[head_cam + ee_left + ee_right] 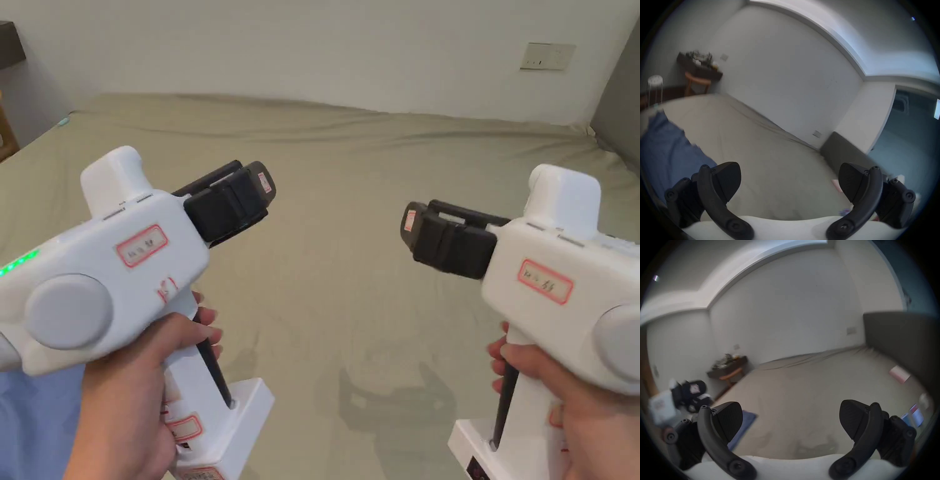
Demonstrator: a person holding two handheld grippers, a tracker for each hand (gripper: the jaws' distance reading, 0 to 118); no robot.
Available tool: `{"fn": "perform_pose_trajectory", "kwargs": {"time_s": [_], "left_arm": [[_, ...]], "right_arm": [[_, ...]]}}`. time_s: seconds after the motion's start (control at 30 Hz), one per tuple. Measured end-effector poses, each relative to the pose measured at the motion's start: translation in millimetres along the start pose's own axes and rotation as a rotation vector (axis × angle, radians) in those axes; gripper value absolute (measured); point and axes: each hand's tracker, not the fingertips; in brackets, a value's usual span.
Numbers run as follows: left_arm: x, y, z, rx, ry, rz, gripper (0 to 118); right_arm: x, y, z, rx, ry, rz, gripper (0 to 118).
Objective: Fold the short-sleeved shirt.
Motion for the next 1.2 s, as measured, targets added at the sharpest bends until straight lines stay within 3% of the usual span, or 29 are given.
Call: {"fn": "perform_pose_trajectory", "kwargs": {"time_s": [0.07,0.13,0.23,0.33,0.5,0.73,0.9,0.97,1.0,1.03,1.1,1.13,1.2], "left_arm": [[19,-12,7,0.138,0.127,-0.324,117],[37,-24,15,0.216,0.172,-0.551,117],[51,-35,18,0.280,0.199,-0.722,117],[59,-31,23,0.282,0.186,-0.730,117],[60,-26,24,0.264,0.190,-0.657,117],[65,-31,26,0.272,0.217,-0.717,117],[71,-31,26,0.259,0.207,-0.737,117],[73,-29,24,0.253,0.214,-0.722,115],[74,-29,24,0.250,0.210,-0.712,110],[74,-29,24,0.245,0.199,-0.706,90],[76,-30,21,0.242,0.196,-0.710,30],[77,-31,18,0.232,0.202,-0.719,5],[77,-33,16,0.223,0.203,-0.726,3]], "right_arm": [[-15,-6,5,0.091,-0.124,0.168,117],[-18,-5,12,0.151,-0.134,0.217,117],[-47,0,26,0.187,-0.136,0.229,117],[-34,4,20,0.200,-0.151,0.241,117],[-43,1,24,0.227,-0.176,0.287,117],[-36,-3,23,0.255,-0.194,0.326,117],[-33,0,26,0.261,-0.184,0.312,117],[-34,0,28,0.258,-0.174,0.306,110],[-35,1,29,0.259,-0.171,0.305,100],[-34,1,30,0.262,-0.167,0.303,69],[-36,1,31,0.266,-0.161,0.303,15],[-36,1,30,0.262,-0.163,0.309,1],[-35,0,28,0.252,-0.165,0.328,0]]}}
